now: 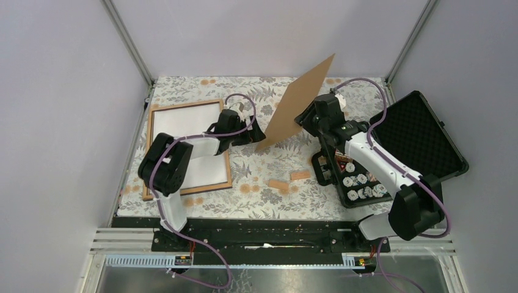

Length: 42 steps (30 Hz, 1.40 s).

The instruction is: Put the photo into the frame

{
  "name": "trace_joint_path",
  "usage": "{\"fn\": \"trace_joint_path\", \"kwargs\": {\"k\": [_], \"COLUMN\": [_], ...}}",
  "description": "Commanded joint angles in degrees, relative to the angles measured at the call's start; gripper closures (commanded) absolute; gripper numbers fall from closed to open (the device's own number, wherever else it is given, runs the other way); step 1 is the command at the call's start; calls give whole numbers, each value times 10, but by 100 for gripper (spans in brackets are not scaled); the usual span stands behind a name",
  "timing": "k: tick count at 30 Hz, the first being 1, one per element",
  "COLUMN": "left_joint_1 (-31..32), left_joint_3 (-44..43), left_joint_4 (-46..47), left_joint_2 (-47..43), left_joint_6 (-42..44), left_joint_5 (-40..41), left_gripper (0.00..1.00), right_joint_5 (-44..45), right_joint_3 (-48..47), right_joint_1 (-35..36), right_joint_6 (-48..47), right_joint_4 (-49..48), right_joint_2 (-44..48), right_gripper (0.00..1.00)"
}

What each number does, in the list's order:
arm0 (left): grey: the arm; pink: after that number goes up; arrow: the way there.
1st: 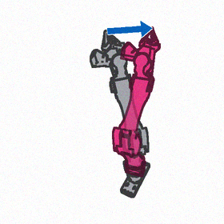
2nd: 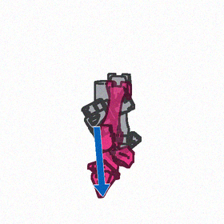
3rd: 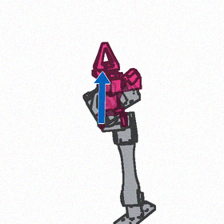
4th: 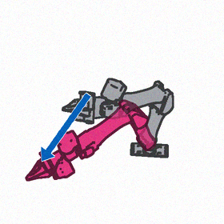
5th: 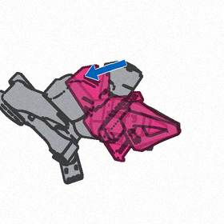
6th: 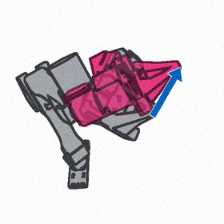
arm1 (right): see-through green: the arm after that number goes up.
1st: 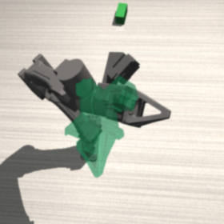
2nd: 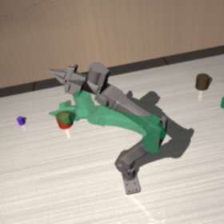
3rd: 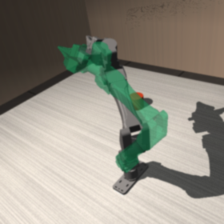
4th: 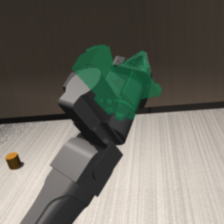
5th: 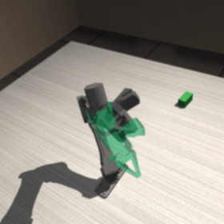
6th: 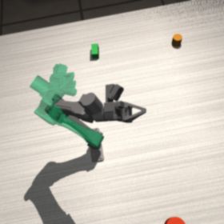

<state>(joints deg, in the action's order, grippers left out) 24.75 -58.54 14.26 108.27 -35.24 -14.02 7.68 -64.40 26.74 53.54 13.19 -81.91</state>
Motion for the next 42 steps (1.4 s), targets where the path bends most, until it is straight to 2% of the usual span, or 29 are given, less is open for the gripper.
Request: {"fn": "trace_joint_path", "kwargs": {"k": [1, 4, 8, 10, 13, 19, 22, 25, 28, 37, 42], "left_joint_1": [8, 9, 43, 92, 207, 323, 363, 375, 376, 385, 391], "left_joint_3": [45, 105, 203, 220, 228, 187, 146, 97, 73, 53, 23], "left_joint_4": [7, 53, 127, 123, 125, 158, 183, 186, 186, 207, 202], "left_joint_2": [-97, -182, -324, -378, -414, -334, -277, -221, -196, -215, -197], "left_joint_6": [42, 22, 22, 73, 181, 301, 366, 392, 389, 373, 367], "left_joint_5": [41, 45, 44, 70, 161, 278, 372, 450, 455, 432, 419], "left_gripper": [1, 1, 1, 1, 1, 1, 1, 2, 9, 35, 32], "right_joint_5": [42, 36, 17, 8, 2, -6, -8, -11, -11, -5, -10], "right_joint_3": [-17, -4, -1, 0, 6, 18, 22, 23, 24, 26, 20], "right_joint_1": [6, 5, 6, 6, 6, 6, 6, 6, 7, 6, 7], "right_joint_6": [-21, -17, -18, -20, -20, -16, -15, -17, -21, -26, -27], "right_joint_4": [20, 16, 12, 12, 12, 11, 11, 12, 13, 14, 14], "right_joint_2": [52, 70, 89, 97, 111, 133, 141, 146, 151, 153, 144], "right_gripper": [75, 87, 89, 91, 91, 91, 91, 90, 90, 88, 87]}}
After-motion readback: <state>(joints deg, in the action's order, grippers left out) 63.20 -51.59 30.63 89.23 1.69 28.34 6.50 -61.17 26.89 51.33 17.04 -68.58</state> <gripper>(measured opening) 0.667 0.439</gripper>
